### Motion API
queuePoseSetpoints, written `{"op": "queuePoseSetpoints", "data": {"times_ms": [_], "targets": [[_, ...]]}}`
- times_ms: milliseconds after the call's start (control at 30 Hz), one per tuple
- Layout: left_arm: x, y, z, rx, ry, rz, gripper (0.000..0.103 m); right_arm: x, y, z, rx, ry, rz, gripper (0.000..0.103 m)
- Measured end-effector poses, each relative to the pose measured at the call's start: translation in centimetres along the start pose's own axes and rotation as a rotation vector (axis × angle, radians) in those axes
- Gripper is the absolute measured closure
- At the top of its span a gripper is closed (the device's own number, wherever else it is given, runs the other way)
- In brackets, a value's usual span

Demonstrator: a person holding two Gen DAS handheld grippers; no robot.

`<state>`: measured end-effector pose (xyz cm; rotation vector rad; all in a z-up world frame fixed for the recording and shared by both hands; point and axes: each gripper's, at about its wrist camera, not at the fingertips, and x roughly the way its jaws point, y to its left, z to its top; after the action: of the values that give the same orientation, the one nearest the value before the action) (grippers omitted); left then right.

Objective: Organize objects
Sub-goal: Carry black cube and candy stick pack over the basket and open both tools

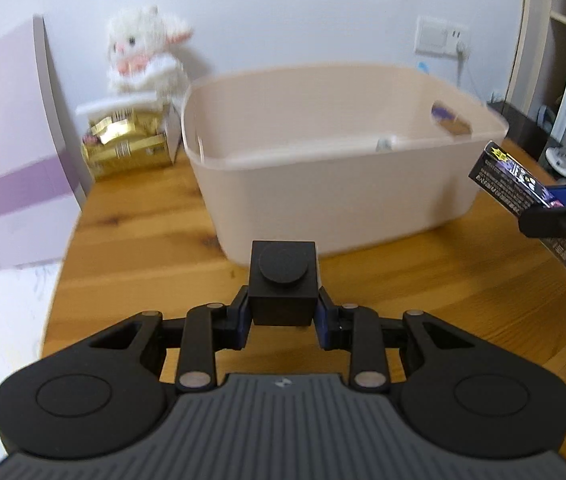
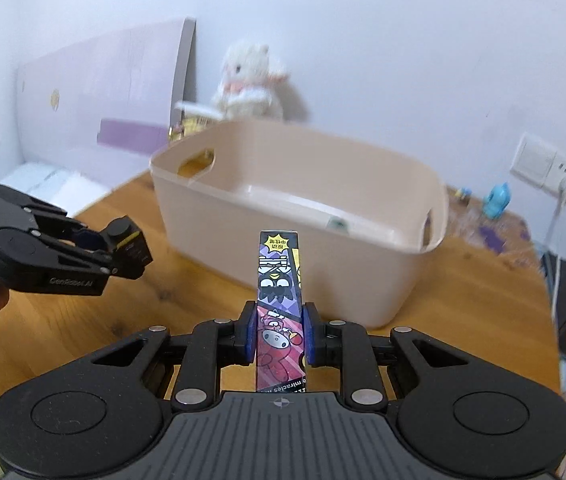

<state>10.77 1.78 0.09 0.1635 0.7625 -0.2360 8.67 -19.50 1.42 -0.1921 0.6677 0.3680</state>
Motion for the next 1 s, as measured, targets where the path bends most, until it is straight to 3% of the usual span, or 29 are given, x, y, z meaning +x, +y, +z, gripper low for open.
{"op": "queuePoseSetpoints", "data": {"times_ms": [233,467,733,867,1000], "targets": [[-3.4,-0.4,3.9,0.012,-0.11,0.01,0.069,-0.6,-1.2,3.1,0.018,-0.081,-0.029,0.082],[-3.0,-1.1,8.4,0.027,-0.159,0.037,0.069,-0.7,-2.5,6.0,0.031,-0.149,-0.058,0.082],[1.9,-1.9,11.6,0.01,-0.078,0.077,0.069,2.2,-4.6,8.8,0.081,-0.141,-0.1,0.082],[5.0,-1.5,12.0,-0.038,0.005,0.068,0.069,5.3,-5.5,9.4,0.103,-0.086,-0.118,0.082],[7.6,-1.3,11.6,-0.058,0.074,0.105,0.069,8.5,-6.1,9.4,0.127,-0.023,-0.141,0.082]]}}
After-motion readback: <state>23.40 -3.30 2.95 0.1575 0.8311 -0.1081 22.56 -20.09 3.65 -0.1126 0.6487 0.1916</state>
